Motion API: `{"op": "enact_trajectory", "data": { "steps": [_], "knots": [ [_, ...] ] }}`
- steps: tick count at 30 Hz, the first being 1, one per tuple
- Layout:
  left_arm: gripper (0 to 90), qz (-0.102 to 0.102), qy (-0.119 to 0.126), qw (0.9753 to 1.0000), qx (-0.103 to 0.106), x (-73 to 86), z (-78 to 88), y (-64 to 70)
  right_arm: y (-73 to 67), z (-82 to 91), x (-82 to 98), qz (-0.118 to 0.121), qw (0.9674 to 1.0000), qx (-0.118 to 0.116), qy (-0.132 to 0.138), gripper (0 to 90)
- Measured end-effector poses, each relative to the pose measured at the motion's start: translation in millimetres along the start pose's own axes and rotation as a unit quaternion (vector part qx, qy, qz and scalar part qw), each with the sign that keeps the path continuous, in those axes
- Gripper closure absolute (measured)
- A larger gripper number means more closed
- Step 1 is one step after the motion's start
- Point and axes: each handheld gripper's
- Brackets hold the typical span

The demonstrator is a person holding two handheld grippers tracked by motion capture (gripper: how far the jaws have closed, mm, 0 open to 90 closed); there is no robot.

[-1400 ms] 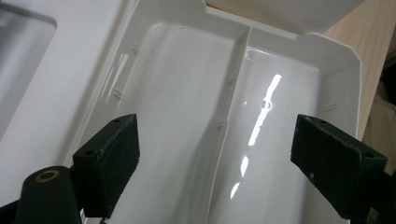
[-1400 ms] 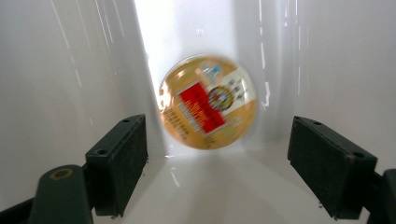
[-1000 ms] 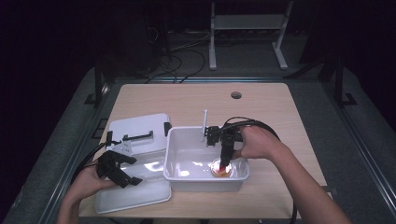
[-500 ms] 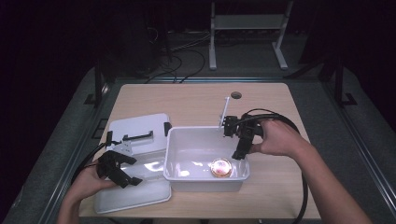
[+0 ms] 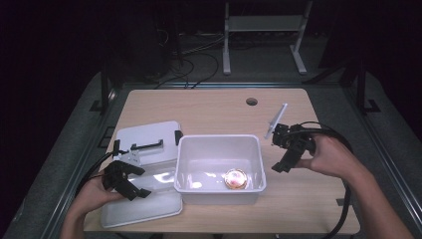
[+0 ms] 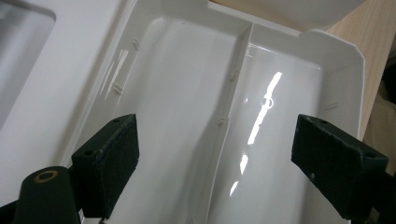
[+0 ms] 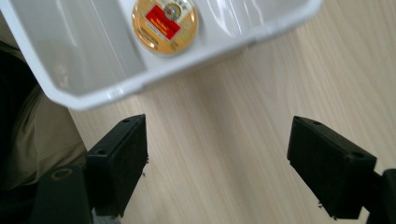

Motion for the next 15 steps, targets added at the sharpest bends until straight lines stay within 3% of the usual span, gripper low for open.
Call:
{"op": "enact_trajectory", "data": {
  "steps": [9, 15],
  "knots": [
    [14.8, 0.0, -0.001, 1.0, 0.002, 0.4, -0.2, 0.0, -0.9, -17.6, 51.7, -0.052, 0.9984, -0.004, 0.02, 19.7],
    [14.8, -0.001, -0.006, 1.0, 0.004, -0.4, -3.3, 1.1, -6.3, -36.9, 78.3, -0.088, 0.995, -0.009, 0.047, 19.6]
  ]
}}
Point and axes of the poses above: each handheld gripper's, and its own axes: z roughly backward along the jaws, x roughly out of its underside, y roughly to its right, and after that the axes turned 6 degrees about z, right-handed
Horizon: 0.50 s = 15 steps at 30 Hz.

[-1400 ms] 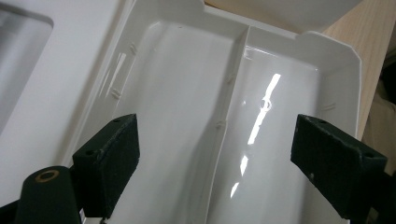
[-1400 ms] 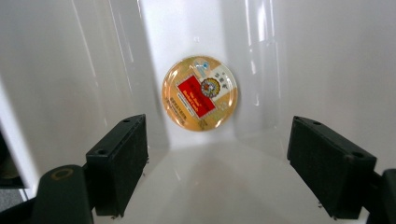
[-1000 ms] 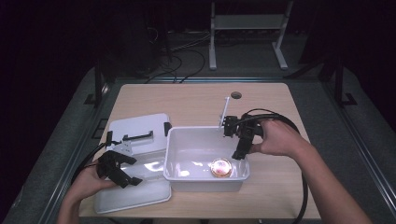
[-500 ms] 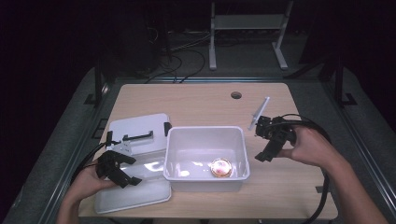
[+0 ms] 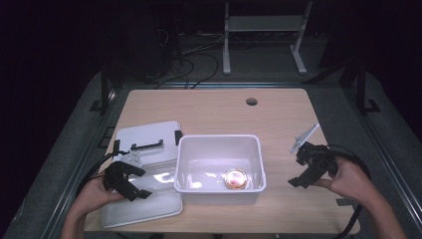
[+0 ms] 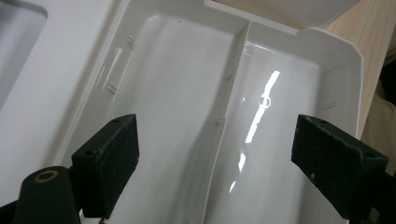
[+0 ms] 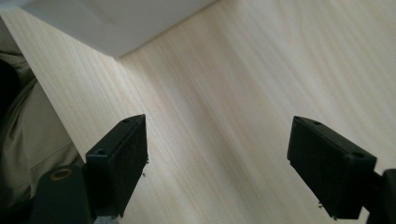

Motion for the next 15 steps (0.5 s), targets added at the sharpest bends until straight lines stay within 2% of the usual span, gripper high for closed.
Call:
{"op": "enact_trajectory", "data": {
  "steps": [6, 15],
  "knots": [
    [14.8, -0.012, 0.005, 0.9999, 0.002, -1.5, -2.1, 2.7, -3.0, -17.0, 22.0, -0.022, 0.9996, -0.002, 0.018, 19.6],
    [15.1, -0.014, 0.0, 0.9999, 0.002, -4.2, -5.3, 4.1, -9.8, -35.5, 43.8, -0.045, 0.9982, 0.008, 0.04, 19.4]
  ]
}}
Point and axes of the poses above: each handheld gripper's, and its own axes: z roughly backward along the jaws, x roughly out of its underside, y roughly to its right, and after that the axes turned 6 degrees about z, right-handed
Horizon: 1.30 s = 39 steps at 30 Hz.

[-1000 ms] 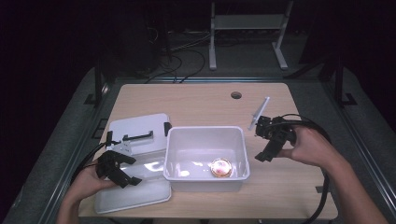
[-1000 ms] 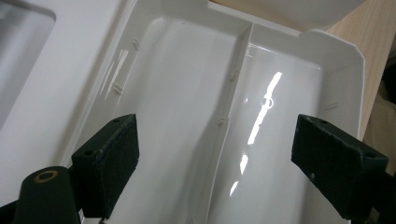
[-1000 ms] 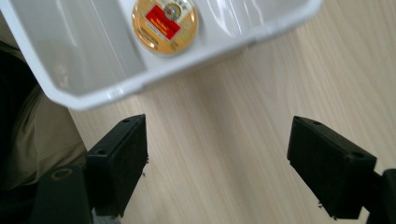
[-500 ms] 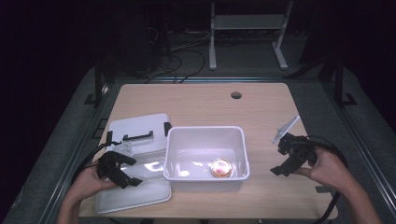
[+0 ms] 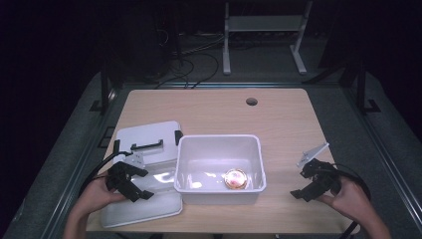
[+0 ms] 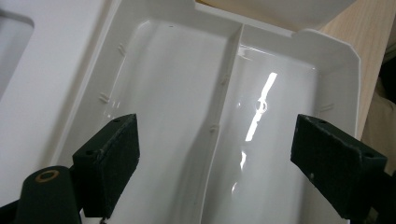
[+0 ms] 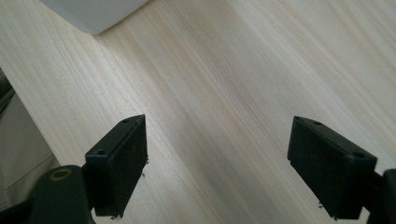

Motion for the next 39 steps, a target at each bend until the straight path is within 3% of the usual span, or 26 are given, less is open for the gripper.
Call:
{"op": "enact_trajectory", "data": {
  "steps": [8, 13, 19, 23, 29, 33, 39],
  "knots": [
    [16.1, -0.01, -0.008, 0.9999, 0.0, -2.6, -4.0, 0.6, -6.5, -9.7, 10.5, -0.012, 0.9998, 0.005, 0.018, 19.4],
    [16.5, -0.015, -0.028, 0.9995, 0.001, -1.0, -5.7, 1.1, -11.2, -15.8, 16.4, -0.022, 0.9993, 0.004, 0.029, 18.3],
    [24.1, -0.024, -0.042, 0.9988, -0.003, 3.4, -3.7, -0.7, -15.6, -22.3, 22.6, -0.032, 0.9987, 0.004, 0.04, 18.4],
    [30.3, -0.03, -0.055, 0.998, -0.009, 7.4, -5.3, -2.4, -19.1, -24.7, 26.0, -0.037, 0.9986, 0.01, 0.036, 19.1],
    [40.2, -0.036, -0.065, 0.9972, -0.007, 12.5, -6.0, -6.0, -23.8, -27.4, 30.3, -0.048, 0.9974, 0.014, 0.052, 19.3],
    [54.3, -0.05, -0.065, 0.9966, -0.007, 15.8, -4.4, -6.4, -26.5, -29.9, 31.6, -0.051, 0.9972, 0.015, 0.053, 18.8],
    [66.5, -0.057, -0.084, 0.9949, 0.001, 16.1, -7.8, -9.3, -28.4, -31.9, 34.7, -0.055, 0.9968, 0.013, 0.056, 18.4]
  ]
}}
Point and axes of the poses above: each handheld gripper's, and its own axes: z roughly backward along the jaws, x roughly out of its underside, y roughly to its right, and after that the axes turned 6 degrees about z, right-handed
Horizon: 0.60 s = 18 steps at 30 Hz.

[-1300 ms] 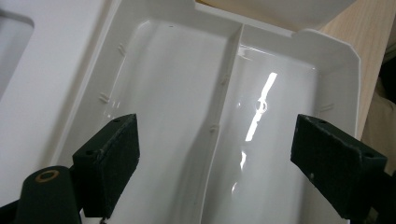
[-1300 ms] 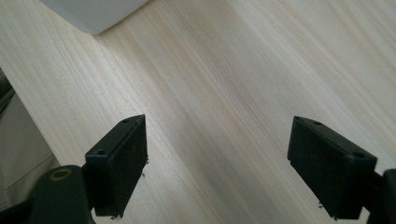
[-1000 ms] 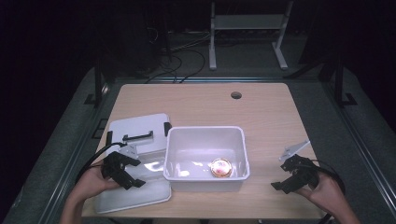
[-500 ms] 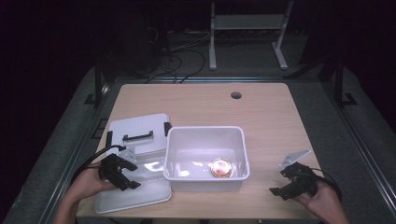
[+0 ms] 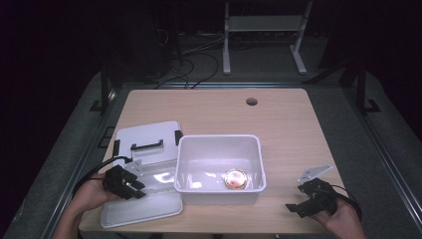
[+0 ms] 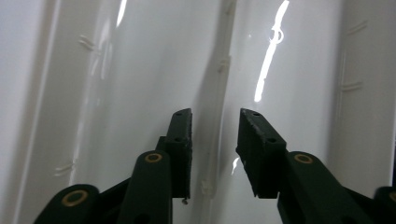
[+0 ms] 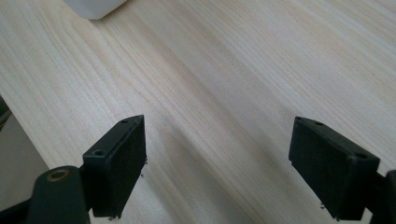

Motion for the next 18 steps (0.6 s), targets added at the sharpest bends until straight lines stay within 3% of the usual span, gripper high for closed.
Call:
{"op": "enact_trajectory", "data": {
  "steps": [18],
  "knots": [
    [87.6, -0.011, -0.015, 0.9998, 0.009, -6.4, -4.3, -1.6, 1.4, 3.2, 1.5, -0.007, 0.9998, 0.005, 0.015, 18.4]
  ]
}}
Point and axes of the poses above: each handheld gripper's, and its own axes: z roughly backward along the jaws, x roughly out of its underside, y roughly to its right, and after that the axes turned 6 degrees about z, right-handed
